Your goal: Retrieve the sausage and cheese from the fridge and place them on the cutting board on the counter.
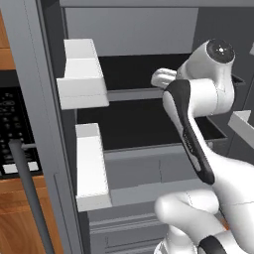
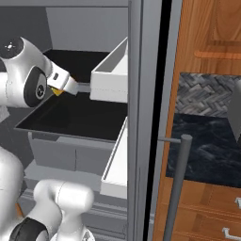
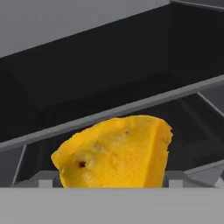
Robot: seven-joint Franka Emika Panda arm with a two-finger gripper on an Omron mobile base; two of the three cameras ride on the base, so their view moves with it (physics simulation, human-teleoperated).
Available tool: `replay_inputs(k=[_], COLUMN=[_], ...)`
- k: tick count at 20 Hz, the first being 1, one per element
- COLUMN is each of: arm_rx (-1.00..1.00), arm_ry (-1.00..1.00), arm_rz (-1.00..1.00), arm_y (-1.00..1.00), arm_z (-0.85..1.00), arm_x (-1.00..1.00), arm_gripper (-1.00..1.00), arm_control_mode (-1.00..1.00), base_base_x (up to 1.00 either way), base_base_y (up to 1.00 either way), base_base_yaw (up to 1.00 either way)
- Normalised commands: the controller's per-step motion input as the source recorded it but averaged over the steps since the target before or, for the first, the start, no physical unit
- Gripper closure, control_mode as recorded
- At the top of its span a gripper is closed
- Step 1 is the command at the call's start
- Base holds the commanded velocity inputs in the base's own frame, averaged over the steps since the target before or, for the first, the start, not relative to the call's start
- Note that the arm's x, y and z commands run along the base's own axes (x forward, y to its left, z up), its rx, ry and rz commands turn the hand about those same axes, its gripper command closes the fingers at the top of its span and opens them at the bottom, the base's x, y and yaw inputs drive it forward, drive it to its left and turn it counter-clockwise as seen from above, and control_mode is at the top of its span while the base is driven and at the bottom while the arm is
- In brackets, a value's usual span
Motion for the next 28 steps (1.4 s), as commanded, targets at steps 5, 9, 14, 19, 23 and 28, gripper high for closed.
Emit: replay_inputs(k=[5, 9, 14, 19, 23, 28], arm_rx=[0.0, 0.0, -0.02, -0.01, 0.0, 0.0], arm_ry=[0.0, 0.01, 0.0, 0.0, 0.02, 0.0], arm_rz=[0.37, 0.28, 0.11, 0.02, 0.0, 0.0], arm_y=[0.0, 0.0, 0.0, 0.0, 0.0, 0.0], arm_z=[-0.14, -0.32, -0.57, -0.57, -0.09, 0.0], arm_x=[-1.0, -0.95, -0.95, -0.51, -0.04, 0.0], arm_gripper=[1.0, 1.0, 1.0, 1.0, 1.0, 1.0], arm_control_mode=[-1.0, -1.0, -1.0, -1.0, -1.0, -1.0], base_base_x=[0.0, 0.0, 0.0, 0.0, 0.0, 0.0], base_base_y=[0.0, 0.0, 0.0, 0.0, 0.0, 0.0], base_base_yaw=[0.0, 0.0, 0.0, 0.0, 0.0, 0.0])
